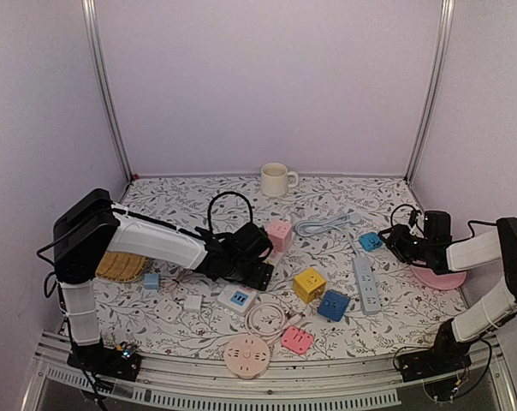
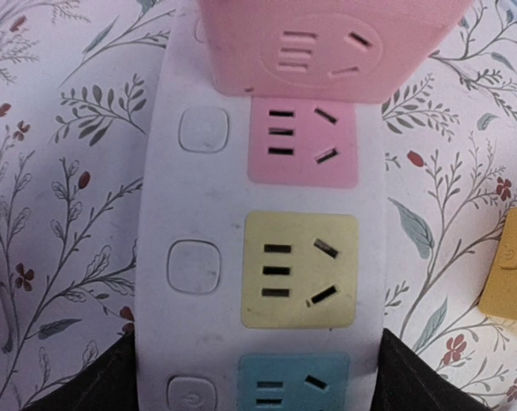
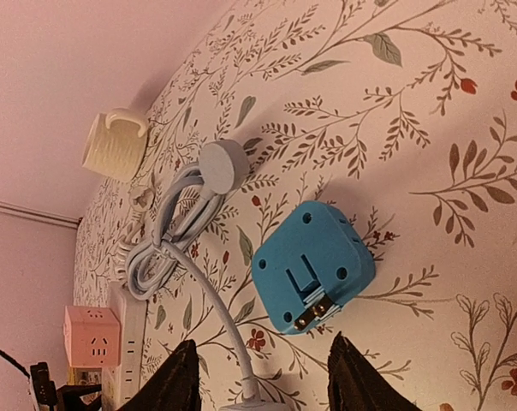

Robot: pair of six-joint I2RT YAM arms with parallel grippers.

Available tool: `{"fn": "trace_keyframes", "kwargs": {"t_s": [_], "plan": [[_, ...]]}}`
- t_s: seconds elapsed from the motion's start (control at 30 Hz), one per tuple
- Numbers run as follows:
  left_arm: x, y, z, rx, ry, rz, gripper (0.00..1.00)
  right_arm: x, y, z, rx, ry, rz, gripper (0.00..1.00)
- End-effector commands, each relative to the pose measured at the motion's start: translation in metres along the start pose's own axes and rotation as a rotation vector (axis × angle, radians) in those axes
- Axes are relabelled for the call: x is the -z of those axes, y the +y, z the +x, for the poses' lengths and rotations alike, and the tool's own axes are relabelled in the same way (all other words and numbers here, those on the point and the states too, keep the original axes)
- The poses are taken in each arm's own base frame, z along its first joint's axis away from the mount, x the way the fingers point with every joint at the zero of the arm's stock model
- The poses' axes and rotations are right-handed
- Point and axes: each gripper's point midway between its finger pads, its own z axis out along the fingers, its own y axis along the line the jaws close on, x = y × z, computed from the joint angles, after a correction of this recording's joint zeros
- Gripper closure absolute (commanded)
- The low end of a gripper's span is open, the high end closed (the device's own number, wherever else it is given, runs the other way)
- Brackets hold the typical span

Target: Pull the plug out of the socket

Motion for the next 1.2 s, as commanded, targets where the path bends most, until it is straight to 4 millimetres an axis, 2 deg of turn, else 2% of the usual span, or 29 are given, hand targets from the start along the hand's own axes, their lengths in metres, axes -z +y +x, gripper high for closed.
{"fn": "trace_keyframes", "kwargs": {"t_s": [0.0, 0.13, 0.27, 0.4, 0.5, 0.67, 0.9, 1.17], "plan": [[-0.008, -0.005, 0.04, -0.076, 0.111, 0.0, 0.84, 0.009, 0.014, 0.0, 0.057, 0.0, -0.054, 0.44], [-0.008, -0.011, 0.038, -0.08, 0.102, 0.02, 0.83, 0.013, 0.031, 0.002, 0.11, 0.006, -0.102, 0.31], [-0.007, -0.019, 0.036, -0.095, 0.091, 0.034, 0.83, 0.013, 0.055, 0.006, 0.19, 0.011, -0.132, 0.23], [-0.005, -0.026, 0.035, -0.116, 0.082, 0.044, 0.83, 0.006, 0.086, 0.02, 0.293, 0.041, -0.165, 0.11], [-0.004, -0.028, 0.036, -0.129, 0.078, 0.044, 0.83, -0.002, 0.11, 0.031, 0.387, 0.058, -0.181, 0.07], [-0.003, -0.031, 0.036, -0.148, 0.074, 0.044, 0.83, -0.016, 0.143, 0.06, 0.541, 0.112, -0.233, 0.03], [-0.003, -0.029, 0.039, -0.16, 0.076, 0.034, 0.83, -0.04, 0.176, 0.101, 0.734, 0.182, -0.274, 0.0], [-0.004, -0.028, 0.04, -0.162, 0.08, 0.028, 0.83, -0.064, 0.196, 0.138, 0.913, 0.233, -0.287, 0.01]]}}
